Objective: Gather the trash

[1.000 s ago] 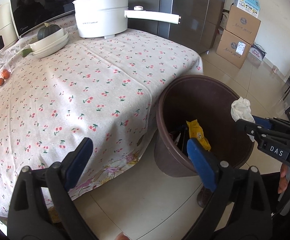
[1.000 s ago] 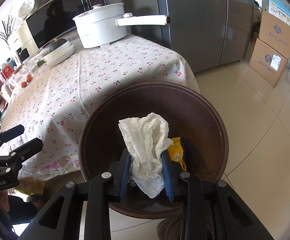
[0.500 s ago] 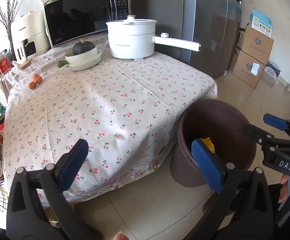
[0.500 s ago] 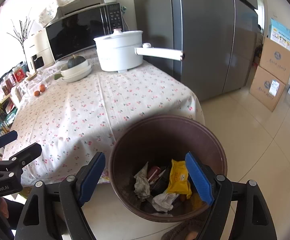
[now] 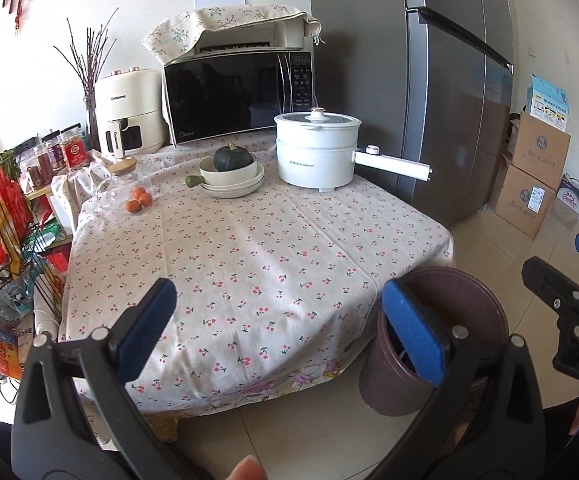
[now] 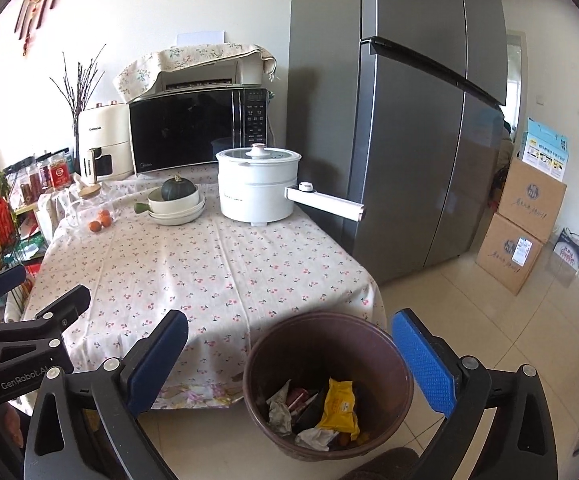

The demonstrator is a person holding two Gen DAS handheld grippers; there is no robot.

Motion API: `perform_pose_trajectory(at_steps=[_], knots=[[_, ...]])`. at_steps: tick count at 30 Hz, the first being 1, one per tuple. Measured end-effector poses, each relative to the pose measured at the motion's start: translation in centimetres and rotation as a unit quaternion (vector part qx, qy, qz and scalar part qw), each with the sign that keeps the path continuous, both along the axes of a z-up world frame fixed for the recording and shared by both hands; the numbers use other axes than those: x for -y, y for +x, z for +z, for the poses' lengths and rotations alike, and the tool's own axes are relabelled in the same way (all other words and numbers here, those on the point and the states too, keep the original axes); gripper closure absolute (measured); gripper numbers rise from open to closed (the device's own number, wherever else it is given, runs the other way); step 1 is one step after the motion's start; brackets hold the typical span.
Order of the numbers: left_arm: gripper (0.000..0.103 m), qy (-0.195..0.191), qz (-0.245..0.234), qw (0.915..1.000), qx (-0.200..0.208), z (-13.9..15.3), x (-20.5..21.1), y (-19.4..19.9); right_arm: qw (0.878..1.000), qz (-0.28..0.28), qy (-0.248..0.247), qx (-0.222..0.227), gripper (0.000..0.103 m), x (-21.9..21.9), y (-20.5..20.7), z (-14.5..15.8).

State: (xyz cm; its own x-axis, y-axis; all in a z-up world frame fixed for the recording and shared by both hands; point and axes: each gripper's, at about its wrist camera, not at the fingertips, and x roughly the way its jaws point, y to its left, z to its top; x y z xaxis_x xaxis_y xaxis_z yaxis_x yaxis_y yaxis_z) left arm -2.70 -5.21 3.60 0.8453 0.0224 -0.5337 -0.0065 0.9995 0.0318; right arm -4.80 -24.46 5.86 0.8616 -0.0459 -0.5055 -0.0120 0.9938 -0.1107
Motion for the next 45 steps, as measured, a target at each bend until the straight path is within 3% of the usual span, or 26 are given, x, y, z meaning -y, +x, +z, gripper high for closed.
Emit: perform_pose_trajectory(at_steps=[6,45], knots=[[0.001,-0.016,0.006,0.9999,0.002,0.8,-0.8,-0.7,1.000,-0.003,-0.003,-0.007,0.000,-0.3,-0.9,0.7],[0.000,-0.005,0.012,0.9999,0.008,1.8,-0.4,-1.9,1.000,-0.014,-0.011,0.005,0.000,-0.3,-1.3,1.5]])
